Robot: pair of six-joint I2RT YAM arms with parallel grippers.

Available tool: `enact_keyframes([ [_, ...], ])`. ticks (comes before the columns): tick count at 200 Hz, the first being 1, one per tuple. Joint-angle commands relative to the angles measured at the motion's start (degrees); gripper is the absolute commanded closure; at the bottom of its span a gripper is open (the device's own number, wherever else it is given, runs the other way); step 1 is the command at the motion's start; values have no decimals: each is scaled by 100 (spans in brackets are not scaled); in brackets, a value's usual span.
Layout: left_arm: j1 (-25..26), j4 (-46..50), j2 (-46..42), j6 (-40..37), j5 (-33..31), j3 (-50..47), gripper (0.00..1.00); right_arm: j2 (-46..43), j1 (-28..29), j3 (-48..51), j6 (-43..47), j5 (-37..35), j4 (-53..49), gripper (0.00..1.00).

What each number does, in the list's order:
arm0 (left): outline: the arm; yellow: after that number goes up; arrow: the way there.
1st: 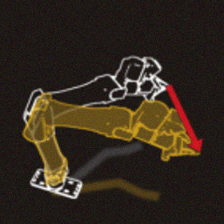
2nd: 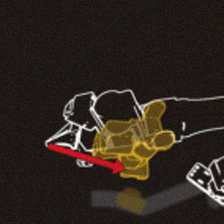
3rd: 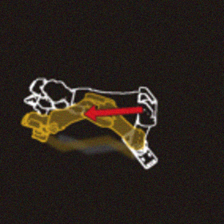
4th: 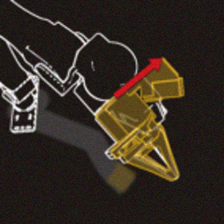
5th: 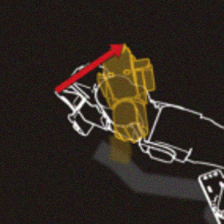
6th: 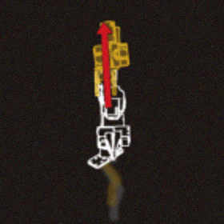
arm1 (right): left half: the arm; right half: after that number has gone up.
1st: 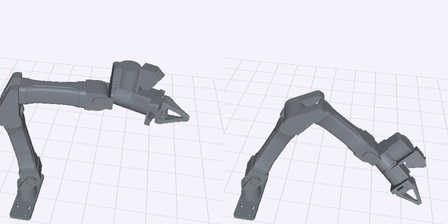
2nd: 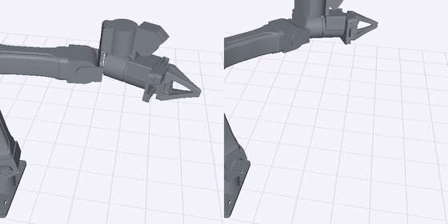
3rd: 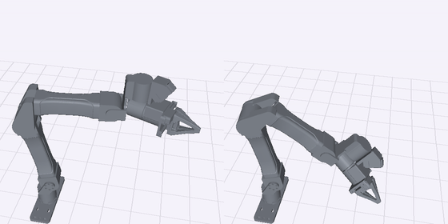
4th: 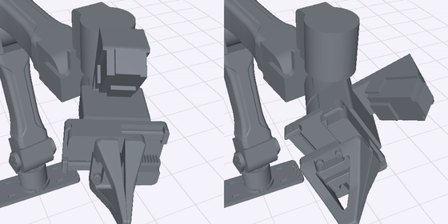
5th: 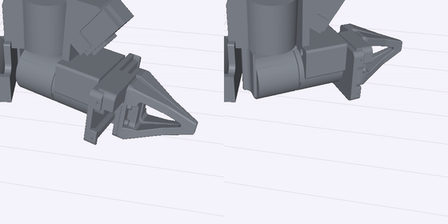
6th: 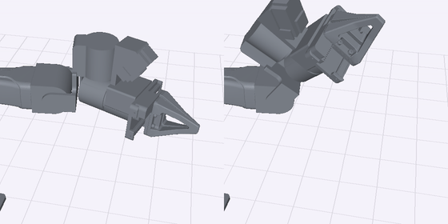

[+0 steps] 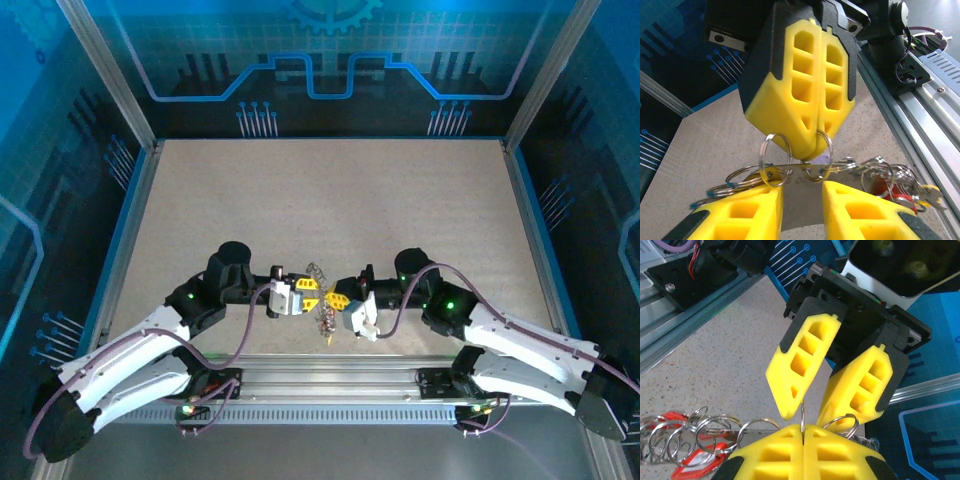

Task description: Put the keys on the keyring

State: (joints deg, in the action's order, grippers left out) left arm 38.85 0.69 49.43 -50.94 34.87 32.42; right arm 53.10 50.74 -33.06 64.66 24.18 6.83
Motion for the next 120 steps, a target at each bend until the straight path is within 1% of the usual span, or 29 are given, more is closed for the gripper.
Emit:
enact_keyframes([
  [1, 38, -402, 22, 142, 53, -46, 72, -37, 122, -41, 268, -196, 1, 100],
  [17, 43, -524, 29, 230, 113, -85, 73, -11, 147, -41, 251, -277, 54, 100],
  [45, 39, -534, 34, 293, 185, -111, 79, 51, 147, -36, -21, -406, 200, 100],
  [68, 48, -627, 27, 355, 221, -140, 80, 92, 128, -43, -422, -509, 369, 100],
  [91, 53, -832, 64, 450, 261, -175, 81, 121, 76, -34, -920, -396, 521, 100],
  [109, 83, -963, 149, 506, 296, -174, 87, 180, 68, -49, -1320, -435, 633, 100],
  [120, 105, -983, 215, 498, 301, -146, 95, 230, 59, -90, -1586, -556, 662, 100],
])
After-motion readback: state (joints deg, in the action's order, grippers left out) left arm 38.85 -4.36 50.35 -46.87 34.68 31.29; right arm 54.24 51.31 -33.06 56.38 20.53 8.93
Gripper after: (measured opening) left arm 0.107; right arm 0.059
